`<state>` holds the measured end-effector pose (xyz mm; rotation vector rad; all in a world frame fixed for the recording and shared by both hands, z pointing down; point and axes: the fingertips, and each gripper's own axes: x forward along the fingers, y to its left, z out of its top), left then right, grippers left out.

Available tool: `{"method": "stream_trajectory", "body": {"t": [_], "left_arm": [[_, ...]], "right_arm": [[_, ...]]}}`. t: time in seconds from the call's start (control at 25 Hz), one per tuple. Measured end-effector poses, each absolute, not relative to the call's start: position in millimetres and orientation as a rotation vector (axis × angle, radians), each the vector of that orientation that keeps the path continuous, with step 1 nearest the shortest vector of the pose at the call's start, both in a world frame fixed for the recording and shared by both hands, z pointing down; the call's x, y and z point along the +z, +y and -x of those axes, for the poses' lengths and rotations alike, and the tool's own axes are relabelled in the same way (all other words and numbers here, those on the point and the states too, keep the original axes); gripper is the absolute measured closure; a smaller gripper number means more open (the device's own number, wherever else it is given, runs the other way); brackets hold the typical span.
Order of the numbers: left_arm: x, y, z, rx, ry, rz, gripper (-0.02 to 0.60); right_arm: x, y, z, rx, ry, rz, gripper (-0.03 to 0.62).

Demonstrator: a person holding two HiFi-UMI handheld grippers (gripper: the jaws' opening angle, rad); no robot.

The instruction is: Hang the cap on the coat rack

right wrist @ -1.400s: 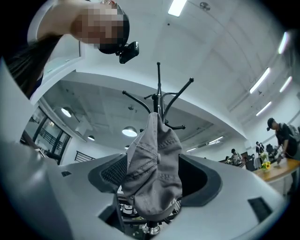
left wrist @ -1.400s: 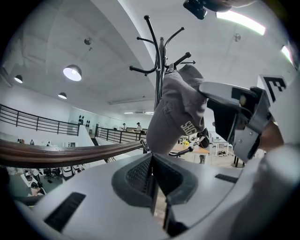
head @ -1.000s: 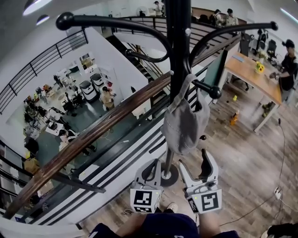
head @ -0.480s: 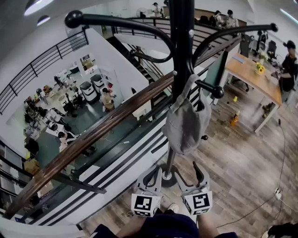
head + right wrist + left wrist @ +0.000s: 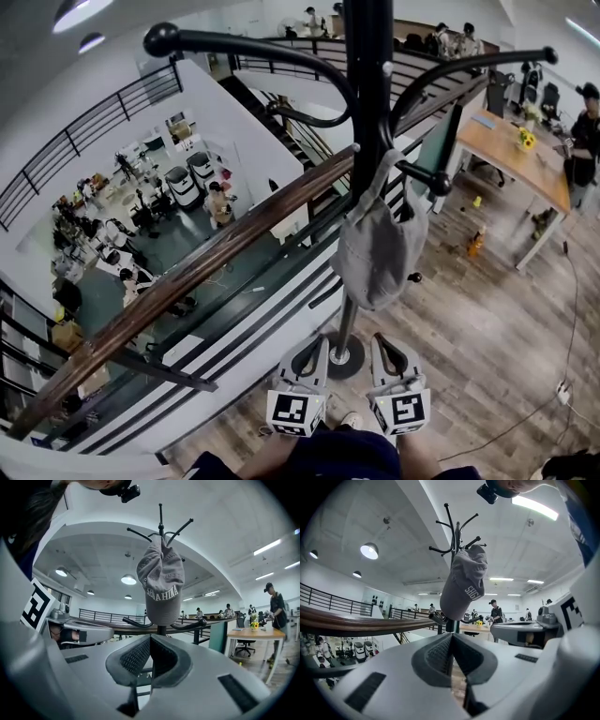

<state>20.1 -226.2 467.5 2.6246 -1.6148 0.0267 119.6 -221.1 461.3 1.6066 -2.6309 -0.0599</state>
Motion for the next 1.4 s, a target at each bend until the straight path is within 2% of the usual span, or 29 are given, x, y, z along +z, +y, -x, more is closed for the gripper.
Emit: {"method": "stream_trajectory", "body": {"t": [0.84, 1.4], "left_arm": [[489, -229, -18, 0.142, -1.563, -2.599, 0.578], [483, -221, -26, 0.071, -1.515, -2.644, 0.578]], "right_arm": [[472, -221, -121, -0.01, -2.585, -1.58, 0.586], [473, -215, -128, -0.045, -2.55, -1.564, 0.586]]}}
